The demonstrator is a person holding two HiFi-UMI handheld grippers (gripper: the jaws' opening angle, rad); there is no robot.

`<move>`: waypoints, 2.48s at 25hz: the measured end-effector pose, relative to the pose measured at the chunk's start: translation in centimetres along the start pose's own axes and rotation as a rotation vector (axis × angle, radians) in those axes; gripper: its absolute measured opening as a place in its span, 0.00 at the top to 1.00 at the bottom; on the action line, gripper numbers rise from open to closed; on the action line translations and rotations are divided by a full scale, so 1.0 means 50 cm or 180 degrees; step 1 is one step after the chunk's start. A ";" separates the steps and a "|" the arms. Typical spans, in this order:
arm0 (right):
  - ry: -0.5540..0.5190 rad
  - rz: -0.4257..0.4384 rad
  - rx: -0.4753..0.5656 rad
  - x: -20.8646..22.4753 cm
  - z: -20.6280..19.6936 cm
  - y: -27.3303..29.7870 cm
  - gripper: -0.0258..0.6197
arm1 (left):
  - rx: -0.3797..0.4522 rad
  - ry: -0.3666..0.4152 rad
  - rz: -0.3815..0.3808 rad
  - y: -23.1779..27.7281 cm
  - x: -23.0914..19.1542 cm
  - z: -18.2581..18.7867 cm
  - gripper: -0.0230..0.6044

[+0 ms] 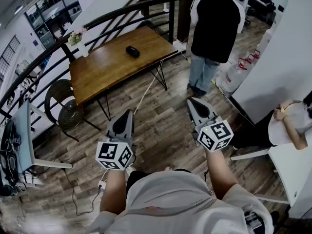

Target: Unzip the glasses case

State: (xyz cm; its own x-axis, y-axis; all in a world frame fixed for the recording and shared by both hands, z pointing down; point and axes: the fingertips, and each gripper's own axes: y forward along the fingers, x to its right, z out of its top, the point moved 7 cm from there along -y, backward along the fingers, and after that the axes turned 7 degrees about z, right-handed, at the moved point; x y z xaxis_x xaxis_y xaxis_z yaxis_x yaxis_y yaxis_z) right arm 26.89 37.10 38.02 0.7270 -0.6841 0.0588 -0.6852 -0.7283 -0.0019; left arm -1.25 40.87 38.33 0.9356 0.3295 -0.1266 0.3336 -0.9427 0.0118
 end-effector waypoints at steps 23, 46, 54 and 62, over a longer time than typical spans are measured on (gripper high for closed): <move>0.0187 0.0018 0.0107 0.020 -0.011 -0.010 0.88 | -0.0054 0.0024 -0.0026 0.012 0.026 -0.004 0.94; 0.0359 -0.0150 -0.0227 0.114 -0.063 0.142 0.88 | -0.0317 0.0051 -0.0219 0.194 -0.085 -0.028 0.94; 0.0301 -0.0378 -0.0363 0.147 -0.045 0.309 0.88 | -0.0310 0.0026 -0.0422 0.332 -0.229 -0.003 0.94; 0.0280 -0.0410 -0.0503 0.111 -0.049 0.531 0.88 | -0.0374 -0.0040 -0.0511 0.415 -0.432 0.013 0.94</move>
State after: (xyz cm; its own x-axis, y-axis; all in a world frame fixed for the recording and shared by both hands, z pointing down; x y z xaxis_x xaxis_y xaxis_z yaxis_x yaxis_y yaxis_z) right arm 12.63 14.09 40.74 0.8070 -0.5749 0.1354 -0.5905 -0.7895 0.1673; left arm -14.60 14.17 40.67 0.8680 0.4738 -0.1485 0.4903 -0.8651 0.1061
